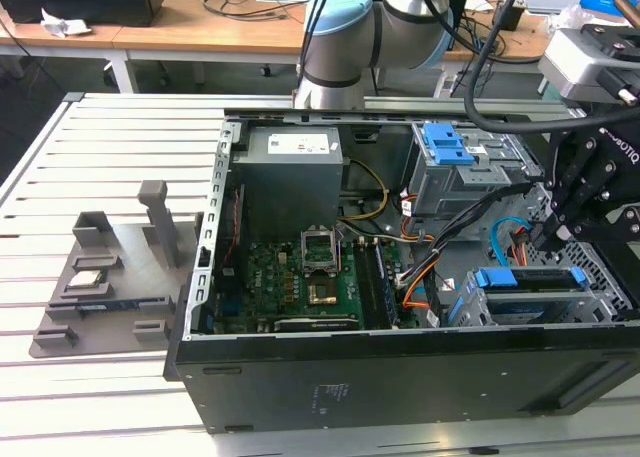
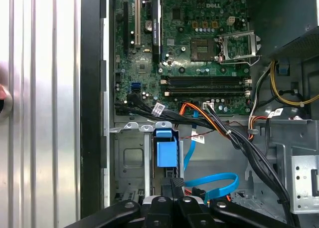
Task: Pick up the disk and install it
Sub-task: 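Insert the disk into the insertion slot, then insert the first disk wire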
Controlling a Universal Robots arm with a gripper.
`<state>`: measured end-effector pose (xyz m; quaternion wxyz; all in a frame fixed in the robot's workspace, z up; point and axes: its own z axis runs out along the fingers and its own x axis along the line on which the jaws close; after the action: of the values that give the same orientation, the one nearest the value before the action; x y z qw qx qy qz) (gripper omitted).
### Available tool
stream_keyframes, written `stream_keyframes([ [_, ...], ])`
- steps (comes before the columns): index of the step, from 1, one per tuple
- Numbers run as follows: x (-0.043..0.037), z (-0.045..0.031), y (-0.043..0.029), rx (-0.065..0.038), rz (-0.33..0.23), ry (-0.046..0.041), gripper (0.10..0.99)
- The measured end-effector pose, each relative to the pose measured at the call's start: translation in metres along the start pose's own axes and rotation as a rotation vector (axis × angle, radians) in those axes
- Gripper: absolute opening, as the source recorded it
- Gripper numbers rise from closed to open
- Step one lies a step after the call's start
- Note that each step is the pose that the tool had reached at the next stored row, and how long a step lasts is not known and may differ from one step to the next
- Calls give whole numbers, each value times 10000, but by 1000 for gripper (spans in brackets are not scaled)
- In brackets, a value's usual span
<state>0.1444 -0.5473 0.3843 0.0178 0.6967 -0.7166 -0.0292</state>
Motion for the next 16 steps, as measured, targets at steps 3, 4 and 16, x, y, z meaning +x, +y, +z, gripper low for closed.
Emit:
stream_keyframes([
  [3,0,1,0,0,0,0,106],
  [4,0,1,0,0,0,1,106],
  [16,-33,-2,-89,1,1,6,106],
])
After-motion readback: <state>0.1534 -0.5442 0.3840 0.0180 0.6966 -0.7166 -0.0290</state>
